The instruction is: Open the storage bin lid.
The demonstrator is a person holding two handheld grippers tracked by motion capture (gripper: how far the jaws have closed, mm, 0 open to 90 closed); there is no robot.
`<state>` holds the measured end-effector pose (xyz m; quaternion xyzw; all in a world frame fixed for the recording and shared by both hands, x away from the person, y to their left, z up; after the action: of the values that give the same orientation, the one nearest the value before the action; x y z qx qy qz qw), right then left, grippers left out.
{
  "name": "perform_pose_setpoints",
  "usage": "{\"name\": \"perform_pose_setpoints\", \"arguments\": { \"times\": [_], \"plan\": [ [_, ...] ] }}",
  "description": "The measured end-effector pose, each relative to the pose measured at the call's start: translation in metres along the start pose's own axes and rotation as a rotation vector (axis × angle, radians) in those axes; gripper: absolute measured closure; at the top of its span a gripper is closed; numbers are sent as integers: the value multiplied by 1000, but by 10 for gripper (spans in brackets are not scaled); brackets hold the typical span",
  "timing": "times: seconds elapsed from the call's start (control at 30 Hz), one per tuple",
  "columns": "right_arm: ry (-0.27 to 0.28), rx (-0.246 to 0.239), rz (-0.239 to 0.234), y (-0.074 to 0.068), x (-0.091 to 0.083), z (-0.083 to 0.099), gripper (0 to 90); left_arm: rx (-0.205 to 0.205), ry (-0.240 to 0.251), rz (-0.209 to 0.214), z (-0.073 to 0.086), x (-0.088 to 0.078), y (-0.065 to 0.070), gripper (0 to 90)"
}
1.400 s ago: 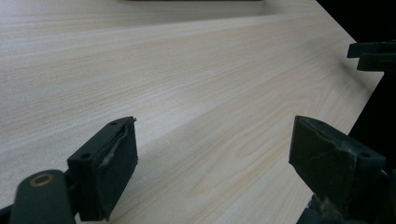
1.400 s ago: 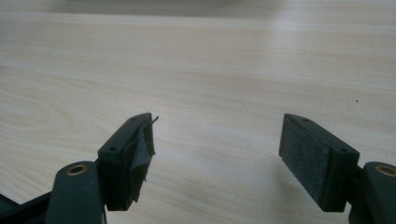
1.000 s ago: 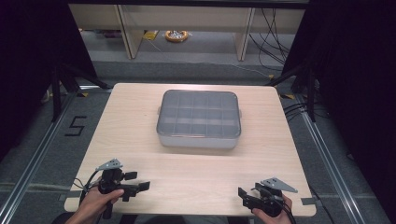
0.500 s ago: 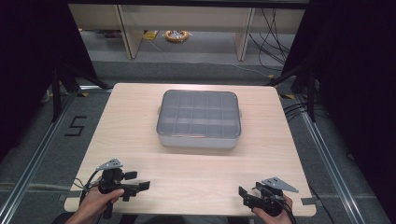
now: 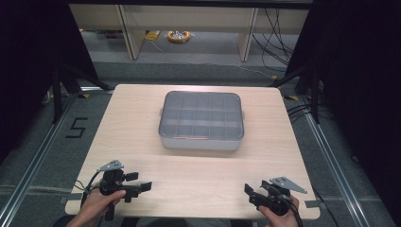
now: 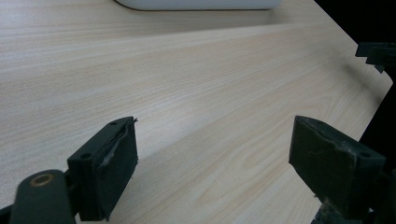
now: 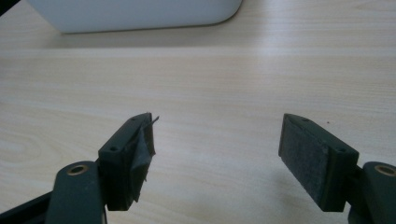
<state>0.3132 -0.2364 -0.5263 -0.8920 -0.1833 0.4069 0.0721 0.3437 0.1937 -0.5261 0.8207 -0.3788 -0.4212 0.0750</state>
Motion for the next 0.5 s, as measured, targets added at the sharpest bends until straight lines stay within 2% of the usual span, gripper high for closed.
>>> {"name": "perform_pose_setpoints", "arguments": {
  "times": [0.03,0.07,0.13,0.27,0.47,0.5],
  "plan": [
    [-10,1,17,2,-1,0,277,3,-16,6,0,-1,0,148],
    [-1,17,13,1,0,-1,278,4,-13,6,0,-1,0,148],
    [22,7,9,3,2,-3,280,4,-6,5,-2,0,-1,148],
    [19,-8,17,3,4,-5,282,-7,0,1,-4,1,-3,148],
    [45,13,-17,5,9,-10,267,-13,-2,8,-6,2,-4,148],
    [44,32,-29,3,8,-11,261,-15,2,10,-7,3,-4,148]
  ]
}}
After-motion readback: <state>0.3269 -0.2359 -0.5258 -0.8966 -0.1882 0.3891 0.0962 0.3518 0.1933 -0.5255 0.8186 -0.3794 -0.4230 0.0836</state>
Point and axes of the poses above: each handheld gripper's, and its own axes: x roughly forward along the jaws, z roughly out of its underside, y roughly to its right, the point moved 5 cm from there along x, roughly forward along the jaws, and after that the axes turned 9 degrees about -y, right-handed, at the moved point
